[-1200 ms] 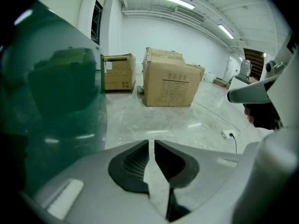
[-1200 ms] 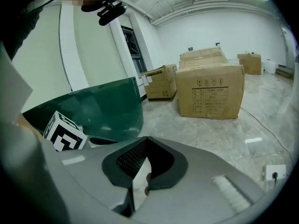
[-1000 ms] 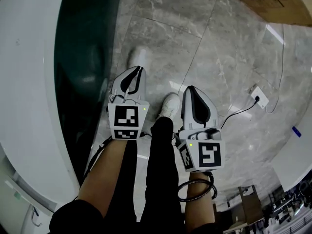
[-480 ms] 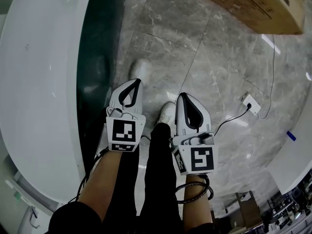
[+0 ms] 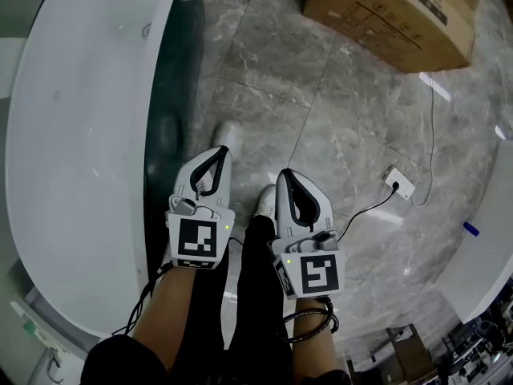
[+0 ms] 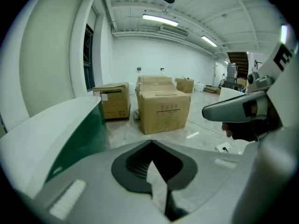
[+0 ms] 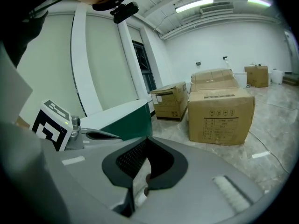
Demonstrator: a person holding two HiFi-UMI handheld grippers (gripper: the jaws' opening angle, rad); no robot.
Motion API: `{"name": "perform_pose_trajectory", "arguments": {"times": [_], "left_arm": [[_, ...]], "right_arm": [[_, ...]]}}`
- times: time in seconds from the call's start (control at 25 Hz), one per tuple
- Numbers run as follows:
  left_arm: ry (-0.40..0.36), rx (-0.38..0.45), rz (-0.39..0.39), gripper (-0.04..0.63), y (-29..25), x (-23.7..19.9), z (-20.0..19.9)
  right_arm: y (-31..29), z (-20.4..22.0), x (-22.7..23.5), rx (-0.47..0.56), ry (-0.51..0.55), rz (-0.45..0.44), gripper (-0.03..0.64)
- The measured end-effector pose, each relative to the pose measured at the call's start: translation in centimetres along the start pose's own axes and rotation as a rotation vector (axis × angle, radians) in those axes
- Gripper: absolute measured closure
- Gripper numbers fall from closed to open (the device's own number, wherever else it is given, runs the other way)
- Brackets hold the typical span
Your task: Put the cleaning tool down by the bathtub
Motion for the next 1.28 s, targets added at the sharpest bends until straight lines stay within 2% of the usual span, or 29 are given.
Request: {"name": "perform_pose_trajectory", "arguments": {"times": [0.4,0.48,0.6,0.72,0.8,0.92,1.12,1.28], "left_arm": [[0.028,0.113,-0.012,0.595,4.7,0.1,-6.8],[0.024,0.114,-0.016,0.595,5.6,0.2,-7.6],[0.002,0.114,-0.016,0.595,6.6,0.5,-9.1],[-0.025,0.153,-0.019,0.595,7.8,0.7,-11.3],[-0.028,0.179,-0.023,0.595,8.7,0.8,-12.6],[-0.029,0.174,-0.023,0.595,9.6,1.2,-13.7],[-0.113,0.198,0.007,0.595,11.5,2.6,-16.6],[-0.095,0.220,-0.002,0.595,13.3,2.5,-18.1]], "right_arm": [[3.6,-4.3,-0.7,0.022,0.036,0.001,0.594],[4.3,-5.2,-0.9,0.030,0.037,0.007,0.594],[5.2,-7.3,-1.3,0.068,0.042,0.012,0.594],[6.1,-9.4,-1.8,0.100,0.048,0.010,0.594],[6.8,-10.3,-2.1,0.092,0.068,0.002,0.594],[7.6,-12.7,-2.9,0.122,0.093,-0.015,0.594],[9.4,-15.9,-4.0,0.145,0.127,-0.031,0.594],[10.7,-17.9,-4.1,0.147,0.135,-0.013,0.594]]}}
Point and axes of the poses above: the fingertips, and each gripper's own axes: y backward along the fingers, x to its right, z out of its underside, the point moved 2 cm from there along y, backward along the fingers, and after that the axes turned 3 degrees about -x, right-handed, at the moved point
